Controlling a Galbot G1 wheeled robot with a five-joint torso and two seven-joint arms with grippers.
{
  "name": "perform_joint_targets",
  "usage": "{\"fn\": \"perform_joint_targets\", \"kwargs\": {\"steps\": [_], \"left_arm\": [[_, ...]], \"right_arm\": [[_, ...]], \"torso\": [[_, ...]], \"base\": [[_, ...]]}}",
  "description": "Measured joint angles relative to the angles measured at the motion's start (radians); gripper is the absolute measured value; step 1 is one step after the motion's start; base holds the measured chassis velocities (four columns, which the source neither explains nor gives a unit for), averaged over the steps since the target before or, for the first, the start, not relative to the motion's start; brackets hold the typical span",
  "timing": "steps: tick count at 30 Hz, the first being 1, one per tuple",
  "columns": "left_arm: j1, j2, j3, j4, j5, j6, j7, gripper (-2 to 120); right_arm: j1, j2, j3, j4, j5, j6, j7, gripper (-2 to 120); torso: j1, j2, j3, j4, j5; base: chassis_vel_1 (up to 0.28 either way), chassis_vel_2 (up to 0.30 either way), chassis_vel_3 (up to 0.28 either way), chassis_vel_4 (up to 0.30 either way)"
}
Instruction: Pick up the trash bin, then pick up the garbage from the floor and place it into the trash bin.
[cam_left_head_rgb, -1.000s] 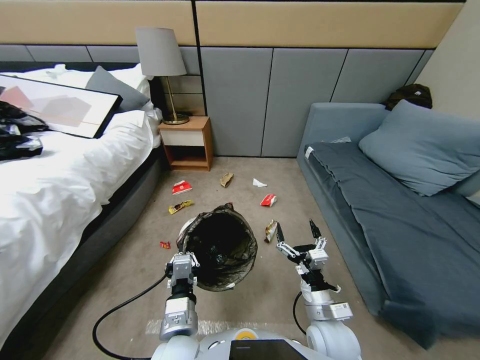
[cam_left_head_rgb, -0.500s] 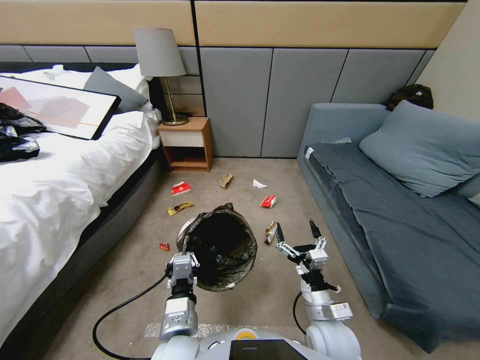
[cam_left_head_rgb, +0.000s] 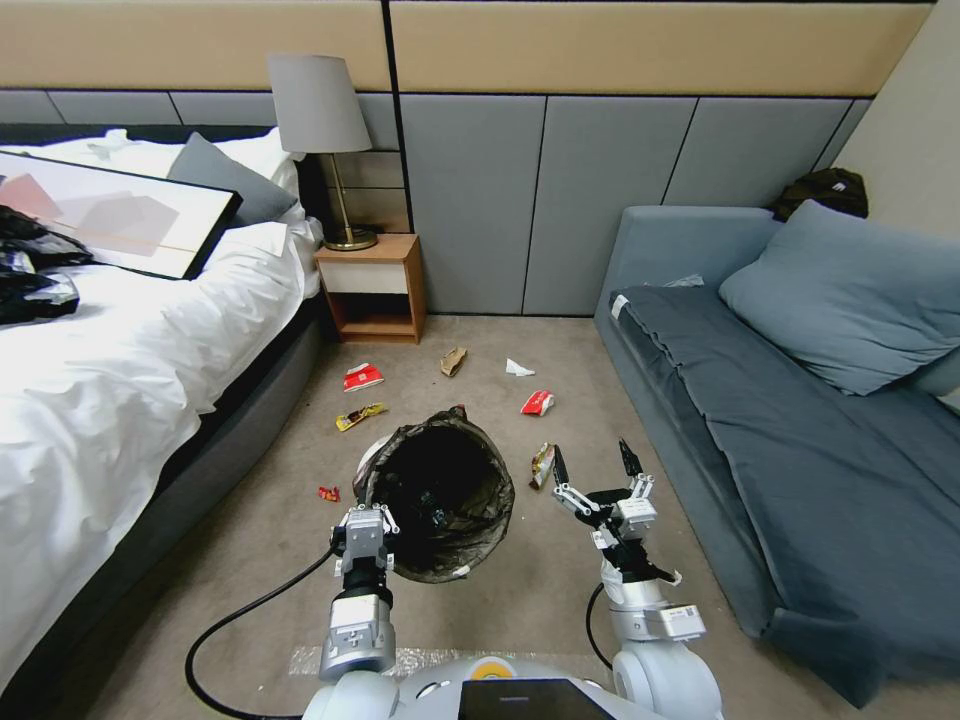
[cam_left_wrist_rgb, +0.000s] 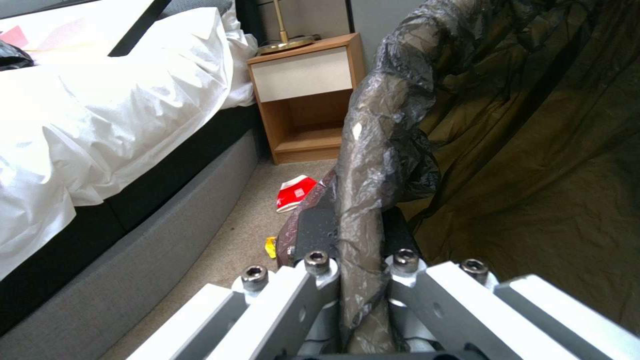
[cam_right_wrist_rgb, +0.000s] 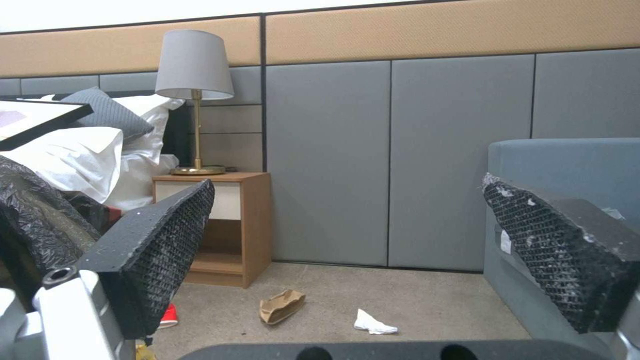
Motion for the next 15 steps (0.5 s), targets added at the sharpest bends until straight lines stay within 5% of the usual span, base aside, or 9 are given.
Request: {"fn": "perform_joint_targets", "kwargs": {"steps": [15], "left_arm": [[0.0,0.0,0.0,0.0,0.0,0.0,0.0,0]], "right_arm": [[0.0,0.0,0.0,0.0,0.0,0.0,0.0,100]], "torso": [[0.0,0.0,0.0,0.0,0.0]], "base": [[0.0,0.0,0.0,0.0]]}}
